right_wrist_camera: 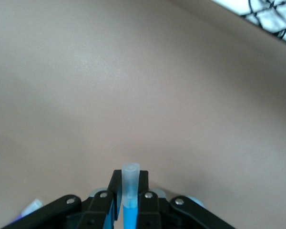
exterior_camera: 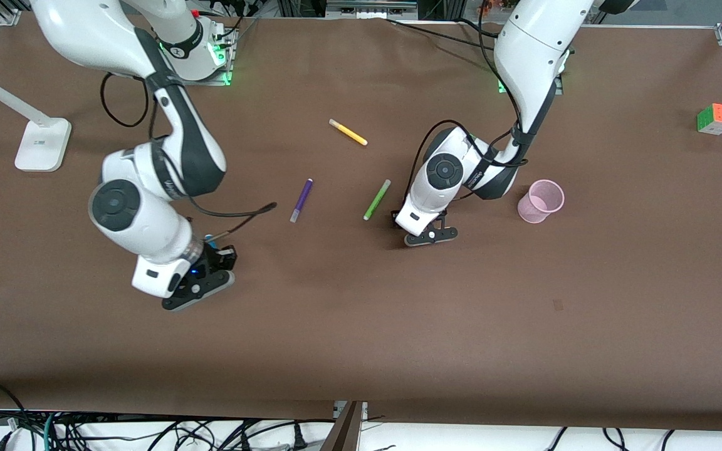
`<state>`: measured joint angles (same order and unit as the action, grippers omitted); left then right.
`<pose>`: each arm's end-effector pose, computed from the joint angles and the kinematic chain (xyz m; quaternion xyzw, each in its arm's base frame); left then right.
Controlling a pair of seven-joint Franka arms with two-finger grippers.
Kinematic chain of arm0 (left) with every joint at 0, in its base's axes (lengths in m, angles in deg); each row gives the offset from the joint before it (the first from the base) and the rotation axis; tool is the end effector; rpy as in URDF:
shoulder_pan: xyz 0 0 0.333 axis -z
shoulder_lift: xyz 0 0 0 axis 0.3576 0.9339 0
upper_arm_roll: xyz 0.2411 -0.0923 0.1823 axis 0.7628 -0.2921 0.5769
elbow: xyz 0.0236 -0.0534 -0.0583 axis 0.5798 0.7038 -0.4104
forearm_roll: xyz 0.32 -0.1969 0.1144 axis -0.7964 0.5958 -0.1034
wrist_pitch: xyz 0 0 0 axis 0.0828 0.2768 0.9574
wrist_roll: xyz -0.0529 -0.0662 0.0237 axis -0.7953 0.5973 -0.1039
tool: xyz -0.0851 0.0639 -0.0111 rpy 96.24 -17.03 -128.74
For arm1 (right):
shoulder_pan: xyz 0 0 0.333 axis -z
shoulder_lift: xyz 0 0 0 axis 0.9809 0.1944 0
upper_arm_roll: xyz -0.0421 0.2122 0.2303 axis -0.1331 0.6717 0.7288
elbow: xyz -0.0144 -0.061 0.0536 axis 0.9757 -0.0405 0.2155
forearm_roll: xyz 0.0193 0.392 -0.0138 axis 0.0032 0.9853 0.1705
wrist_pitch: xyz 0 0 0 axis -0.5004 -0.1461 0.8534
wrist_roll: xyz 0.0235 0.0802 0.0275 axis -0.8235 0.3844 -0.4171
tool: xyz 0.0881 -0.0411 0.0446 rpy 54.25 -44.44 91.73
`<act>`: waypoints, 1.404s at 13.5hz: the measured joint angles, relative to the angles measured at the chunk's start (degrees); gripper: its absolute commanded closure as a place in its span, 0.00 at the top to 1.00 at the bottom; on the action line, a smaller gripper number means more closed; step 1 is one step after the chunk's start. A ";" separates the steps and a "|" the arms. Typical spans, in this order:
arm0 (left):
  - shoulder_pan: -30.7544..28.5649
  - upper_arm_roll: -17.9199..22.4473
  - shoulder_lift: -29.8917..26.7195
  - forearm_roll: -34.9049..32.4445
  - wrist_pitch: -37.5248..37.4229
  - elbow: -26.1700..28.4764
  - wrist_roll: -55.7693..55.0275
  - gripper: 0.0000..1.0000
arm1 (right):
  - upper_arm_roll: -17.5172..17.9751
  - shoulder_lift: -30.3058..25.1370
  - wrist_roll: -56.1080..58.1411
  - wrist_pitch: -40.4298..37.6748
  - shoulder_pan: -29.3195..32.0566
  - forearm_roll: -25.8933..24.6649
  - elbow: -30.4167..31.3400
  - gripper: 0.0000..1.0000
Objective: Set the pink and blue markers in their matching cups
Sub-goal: 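Carry the blue marker over the blue cup while the left gripper carries pink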
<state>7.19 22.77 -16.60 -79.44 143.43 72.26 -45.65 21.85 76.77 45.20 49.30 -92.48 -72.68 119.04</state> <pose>0.5281 -0.3712 0.1688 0.9934 0.1031 -0.0292 0.0405 0.6978 0.2067 0.3728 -0.9606 -0.2704 -0.0626 0.0174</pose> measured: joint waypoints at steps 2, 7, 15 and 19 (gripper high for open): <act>0.05 -0.05 -0.24 0.00 0.01 0.00 -2.23 0.00 | -0.06 -1.69 10.44 -2.87 1.97 2.83 0.02 0.01; 0.00 0.21 -1.86 -0.02 -0.34 -0.04 -3.40 0.00 | -0.47 -2.38 42.70 -11.58 11.93 17.49 0.97 0.01; -10.95 0.92 -17.83 0.10 -23.14 -0.50 17.28 0.00 | -0.45 -0.76 68.15 -15.93 17.77 35.45 2.85 0.01; -18.70 1.13 -23.46 0.21 -28.30 -0.27 39.27 0.00 | -0.46 2.76 80.41 -20.63 21.51 43.68 3.08 0.01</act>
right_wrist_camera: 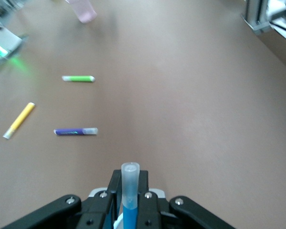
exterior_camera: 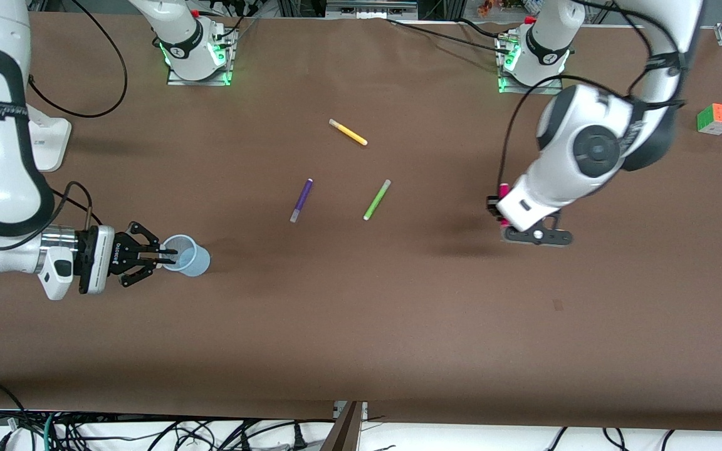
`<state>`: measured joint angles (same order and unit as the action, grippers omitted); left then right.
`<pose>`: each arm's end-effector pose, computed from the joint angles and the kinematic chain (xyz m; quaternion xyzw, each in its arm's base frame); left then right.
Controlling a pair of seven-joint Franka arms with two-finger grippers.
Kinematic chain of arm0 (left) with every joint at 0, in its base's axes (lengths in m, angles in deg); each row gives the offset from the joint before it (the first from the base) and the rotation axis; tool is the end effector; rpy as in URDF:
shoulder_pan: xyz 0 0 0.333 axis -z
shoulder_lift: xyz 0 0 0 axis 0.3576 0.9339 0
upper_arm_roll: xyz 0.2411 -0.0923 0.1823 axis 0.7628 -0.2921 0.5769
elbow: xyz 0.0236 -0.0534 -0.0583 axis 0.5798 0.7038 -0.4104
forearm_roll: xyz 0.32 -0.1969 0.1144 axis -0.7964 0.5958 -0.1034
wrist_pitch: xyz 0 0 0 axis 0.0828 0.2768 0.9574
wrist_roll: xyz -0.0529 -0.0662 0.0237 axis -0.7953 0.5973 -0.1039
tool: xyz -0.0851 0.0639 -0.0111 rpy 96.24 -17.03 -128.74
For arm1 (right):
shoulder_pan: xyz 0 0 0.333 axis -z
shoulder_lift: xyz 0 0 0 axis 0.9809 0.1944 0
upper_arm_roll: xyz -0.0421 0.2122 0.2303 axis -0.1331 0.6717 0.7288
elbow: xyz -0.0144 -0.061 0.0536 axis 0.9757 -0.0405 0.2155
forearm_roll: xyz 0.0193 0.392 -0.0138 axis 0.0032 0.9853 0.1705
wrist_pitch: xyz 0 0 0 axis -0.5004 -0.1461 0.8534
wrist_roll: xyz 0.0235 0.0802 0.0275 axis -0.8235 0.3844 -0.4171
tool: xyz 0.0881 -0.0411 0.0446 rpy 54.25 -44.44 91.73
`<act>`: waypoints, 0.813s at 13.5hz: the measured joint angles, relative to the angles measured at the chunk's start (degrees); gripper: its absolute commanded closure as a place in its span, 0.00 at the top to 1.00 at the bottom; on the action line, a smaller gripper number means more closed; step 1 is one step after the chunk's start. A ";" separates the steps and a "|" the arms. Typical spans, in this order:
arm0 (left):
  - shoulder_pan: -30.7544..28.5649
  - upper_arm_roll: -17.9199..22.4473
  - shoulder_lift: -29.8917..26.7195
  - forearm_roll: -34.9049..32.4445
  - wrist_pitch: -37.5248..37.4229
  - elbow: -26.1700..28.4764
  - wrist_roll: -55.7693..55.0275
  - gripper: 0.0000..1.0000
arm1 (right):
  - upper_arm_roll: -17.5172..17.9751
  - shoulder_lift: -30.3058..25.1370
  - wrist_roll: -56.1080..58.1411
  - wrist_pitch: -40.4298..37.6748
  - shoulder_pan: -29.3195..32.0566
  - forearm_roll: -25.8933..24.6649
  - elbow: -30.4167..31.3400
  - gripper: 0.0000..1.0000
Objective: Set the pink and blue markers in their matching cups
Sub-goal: 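Carry the blue marker over the blue cup while the left gripper carries pink, then drop the blue marker into the blue cup while the left gripper drops pink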
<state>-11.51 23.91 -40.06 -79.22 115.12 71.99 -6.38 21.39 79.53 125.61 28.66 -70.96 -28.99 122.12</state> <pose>0.5920 -0.1647 0.3883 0.9953 -0.0834 -0.0427 0.0233 0.6896 -0.0030 0.3102 -0.7339 -0.5525 -0.1786 0.3525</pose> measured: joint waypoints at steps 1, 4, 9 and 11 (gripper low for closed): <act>-1.53 0.03 -0.38 0.02 -0.27 0.11 5.58 0.00 | 0.00 0.82 2.20 -0.79 0.55 1.58 0.01 0.01; -3.79 0.03 -0.59 0.04 -0.28 0.61 19.91 0.00 | 0.15 1.73 4.47 -2.02 0.88 4.60 0.00 0.01; -7.66 0.02 -0.83 9.71 -0.24 5.06 41.67 0.00 | 0.28 3.24 10.72 -4.94 1.31 6.45 0.01 0.01; -12.41 0.09 -0.90 19.99 -0.21 8.28 55.41 0.00 | 0.27 3.73 11.94 -6.25 1.91 6.62 0.00 0.06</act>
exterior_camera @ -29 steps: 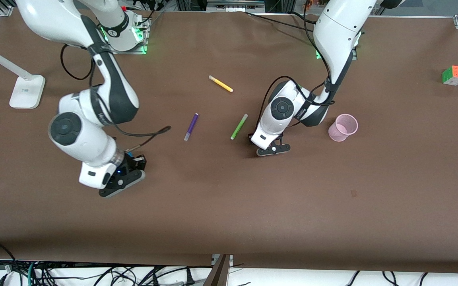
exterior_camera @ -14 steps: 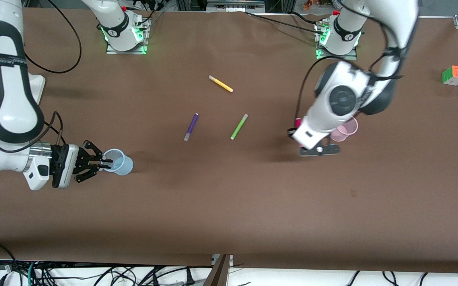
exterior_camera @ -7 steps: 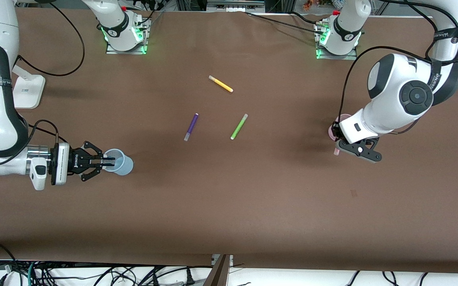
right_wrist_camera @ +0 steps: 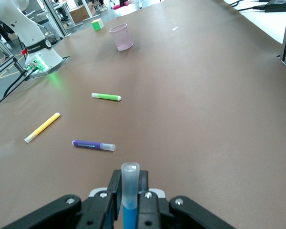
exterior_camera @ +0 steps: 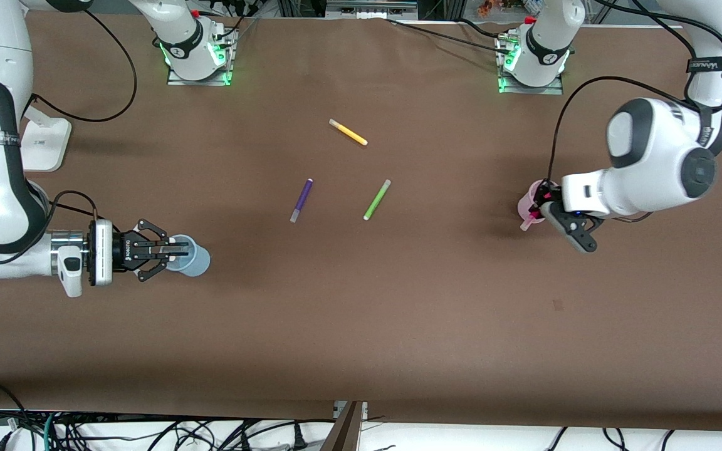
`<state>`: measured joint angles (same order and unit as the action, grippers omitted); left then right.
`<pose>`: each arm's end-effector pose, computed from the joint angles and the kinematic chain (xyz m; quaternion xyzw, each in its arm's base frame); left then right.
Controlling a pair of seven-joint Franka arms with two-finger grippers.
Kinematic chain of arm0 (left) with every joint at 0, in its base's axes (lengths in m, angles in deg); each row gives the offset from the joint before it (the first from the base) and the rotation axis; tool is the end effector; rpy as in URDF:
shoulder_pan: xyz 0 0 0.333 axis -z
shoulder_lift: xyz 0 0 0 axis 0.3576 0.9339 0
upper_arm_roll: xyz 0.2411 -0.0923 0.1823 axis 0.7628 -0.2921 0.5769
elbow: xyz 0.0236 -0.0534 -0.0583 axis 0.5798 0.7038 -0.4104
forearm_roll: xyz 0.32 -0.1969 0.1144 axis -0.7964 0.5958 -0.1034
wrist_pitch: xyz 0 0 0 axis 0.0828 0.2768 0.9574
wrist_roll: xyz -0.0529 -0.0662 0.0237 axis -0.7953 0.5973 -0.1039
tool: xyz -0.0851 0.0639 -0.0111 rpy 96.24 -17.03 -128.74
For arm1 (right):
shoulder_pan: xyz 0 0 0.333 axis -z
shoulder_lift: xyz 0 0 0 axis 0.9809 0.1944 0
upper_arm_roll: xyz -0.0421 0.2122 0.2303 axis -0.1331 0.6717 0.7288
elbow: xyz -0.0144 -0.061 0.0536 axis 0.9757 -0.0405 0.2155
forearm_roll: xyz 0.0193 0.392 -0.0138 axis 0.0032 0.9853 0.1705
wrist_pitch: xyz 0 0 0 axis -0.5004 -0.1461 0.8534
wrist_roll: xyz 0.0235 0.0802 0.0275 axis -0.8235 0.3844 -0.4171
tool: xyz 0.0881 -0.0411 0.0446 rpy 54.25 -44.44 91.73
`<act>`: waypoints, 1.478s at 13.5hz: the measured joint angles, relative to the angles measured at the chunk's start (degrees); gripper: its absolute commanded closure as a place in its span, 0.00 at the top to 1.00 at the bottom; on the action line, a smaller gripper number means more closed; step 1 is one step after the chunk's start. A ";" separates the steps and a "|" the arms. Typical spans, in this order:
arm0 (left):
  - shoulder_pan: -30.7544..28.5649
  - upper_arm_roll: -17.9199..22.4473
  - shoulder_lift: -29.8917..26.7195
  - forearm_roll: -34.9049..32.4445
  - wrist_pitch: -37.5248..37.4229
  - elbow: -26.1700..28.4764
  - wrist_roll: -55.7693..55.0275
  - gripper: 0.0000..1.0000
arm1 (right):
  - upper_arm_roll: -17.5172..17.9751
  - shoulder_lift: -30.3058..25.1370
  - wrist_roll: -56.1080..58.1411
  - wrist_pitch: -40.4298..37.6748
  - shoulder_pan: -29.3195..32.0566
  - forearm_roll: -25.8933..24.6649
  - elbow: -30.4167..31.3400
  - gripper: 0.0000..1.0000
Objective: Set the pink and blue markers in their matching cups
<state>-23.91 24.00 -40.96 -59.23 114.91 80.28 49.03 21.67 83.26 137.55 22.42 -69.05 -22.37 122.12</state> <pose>0.5768 -0.0531 0.3379 0.9134 -0.3514 -0.0233 0.2040 0.6800 -0.0065 0.2727 -0.6619 -0.5783 -0.2257 0.4201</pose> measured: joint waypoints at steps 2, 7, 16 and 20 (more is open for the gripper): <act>-3.97 0.05 -0.02 8.98 0.07 3.54 13.36 0.00 | 0.00 -0.01 0.41 -1.15 0.43 0.12 -0.03 1.00; -7.04 0.02 -0.03 18.75 1.90 8.75 30.91 0.00 | 0.02 -0.27 -6.82 -1.59 0.60 0.16 -0.70 1.00; -11.61 0.00 0.44 20.16 2.62 11.74 41.12 1.00 | 0.84 -5.31 -45.15 -0.88 -1.69 -15.90 -5.50 1.00; -11.60 -0.16 0.63 20.87 2.62 11.75 41.18 1.00 | 1.13 -7.91 -65.94 -1.23 -4.21 -25.38 -8.52 1.00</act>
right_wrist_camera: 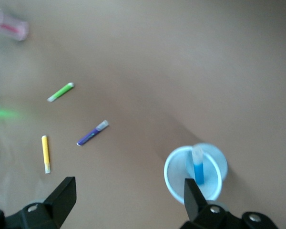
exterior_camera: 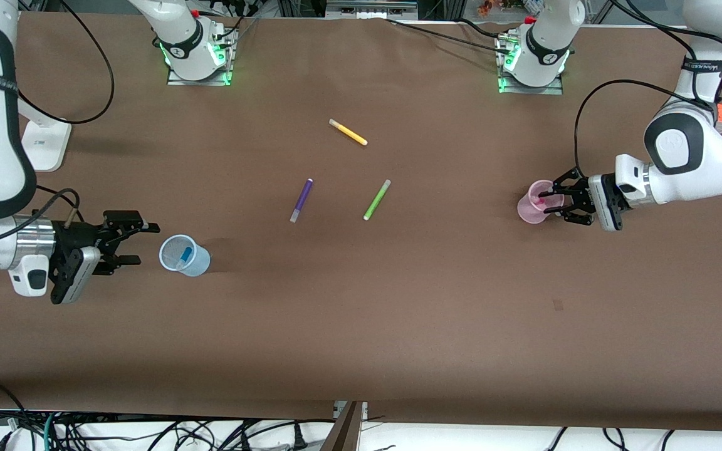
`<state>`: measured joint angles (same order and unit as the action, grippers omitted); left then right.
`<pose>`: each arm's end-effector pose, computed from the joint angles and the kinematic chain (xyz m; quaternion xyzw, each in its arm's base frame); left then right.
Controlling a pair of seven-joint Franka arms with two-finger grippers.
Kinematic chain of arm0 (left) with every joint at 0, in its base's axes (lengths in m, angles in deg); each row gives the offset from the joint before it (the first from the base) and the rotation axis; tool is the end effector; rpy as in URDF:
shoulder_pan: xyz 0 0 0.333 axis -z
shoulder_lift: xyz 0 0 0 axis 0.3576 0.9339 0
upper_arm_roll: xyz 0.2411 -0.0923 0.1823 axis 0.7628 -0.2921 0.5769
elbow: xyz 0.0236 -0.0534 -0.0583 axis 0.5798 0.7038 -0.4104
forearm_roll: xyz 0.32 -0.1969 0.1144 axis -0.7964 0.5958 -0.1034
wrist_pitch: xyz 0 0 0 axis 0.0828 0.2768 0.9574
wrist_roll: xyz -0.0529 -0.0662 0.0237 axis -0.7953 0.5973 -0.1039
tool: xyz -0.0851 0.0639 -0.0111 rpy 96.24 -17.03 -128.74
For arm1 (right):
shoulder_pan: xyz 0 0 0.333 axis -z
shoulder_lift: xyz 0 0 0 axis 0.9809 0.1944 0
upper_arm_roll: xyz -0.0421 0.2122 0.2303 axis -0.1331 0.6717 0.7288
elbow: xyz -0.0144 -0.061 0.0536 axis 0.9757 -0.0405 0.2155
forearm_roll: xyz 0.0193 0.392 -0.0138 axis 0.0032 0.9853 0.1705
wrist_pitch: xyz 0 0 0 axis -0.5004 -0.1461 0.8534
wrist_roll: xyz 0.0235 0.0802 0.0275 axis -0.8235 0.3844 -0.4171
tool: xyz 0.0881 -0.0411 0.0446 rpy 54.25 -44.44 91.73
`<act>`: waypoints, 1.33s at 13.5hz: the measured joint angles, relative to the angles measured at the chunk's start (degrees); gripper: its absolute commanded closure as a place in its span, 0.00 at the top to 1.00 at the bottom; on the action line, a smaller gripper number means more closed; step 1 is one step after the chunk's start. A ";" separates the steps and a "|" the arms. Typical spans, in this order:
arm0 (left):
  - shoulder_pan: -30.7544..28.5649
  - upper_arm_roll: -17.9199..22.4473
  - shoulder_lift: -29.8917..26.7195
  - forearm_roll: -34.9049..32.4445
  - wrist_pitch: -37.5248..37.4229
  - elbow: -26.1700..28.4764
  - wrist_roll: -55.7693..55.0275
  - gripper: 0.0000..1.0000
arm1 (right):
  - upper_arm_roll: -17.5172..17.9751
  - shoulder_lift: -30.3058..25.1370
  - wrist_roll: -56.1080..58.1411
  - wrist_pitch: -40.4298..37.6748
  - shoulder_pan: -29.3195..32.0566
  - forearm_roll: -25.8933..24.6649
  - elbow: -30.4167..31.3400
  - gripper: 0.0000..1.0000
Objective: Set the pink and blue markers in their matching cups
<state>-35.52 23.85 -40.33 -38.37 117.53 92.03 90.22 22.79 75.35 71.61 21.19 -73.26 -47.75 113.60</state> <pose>0.5253 0.0385 0.2610 0.8296 -0.4358 0.1157 0.3294 0.6918 0.0184 0.4062 -0.9201 -0.2922 0.0263 0.2597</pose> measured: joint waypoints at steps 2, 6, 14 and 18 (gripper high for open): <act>0.00 -0.01 0.00 0.05 0.03 -0.18 -0.63 1.00 | 0.01 -1.54 -7.39 -1.11 -0.95 -3.56 -0.04 1.00; 0.15 -2.60 -1.39 -1.05 -0.12 -3.99 -15.88 1.00 | 0.01 -3.51 -21.25 -8.68 -2.56 -11.65 -3.23 1.00; 5.04 -7.24 -3.70 -33.34 -23.60 -35.66 -72.85 1.00 | 0.01 -5.08 -40.37 -21.33 -5.01 -22.34 -10.12 1.00; 9.19 -7.25 -2.80 -39.25 -32.21 -43.76 -93.33 1.00 | 0.02 -8.01 -43.28 -22.31 -7.01 -25.07 -10.38 1.00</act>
<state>-26.33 16.59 -43.13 -77.62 85.32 48.27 -3.11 22.82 67.34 28.33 -1.12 -80.27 -72.82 103.21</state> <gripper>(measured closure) 0.000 0.000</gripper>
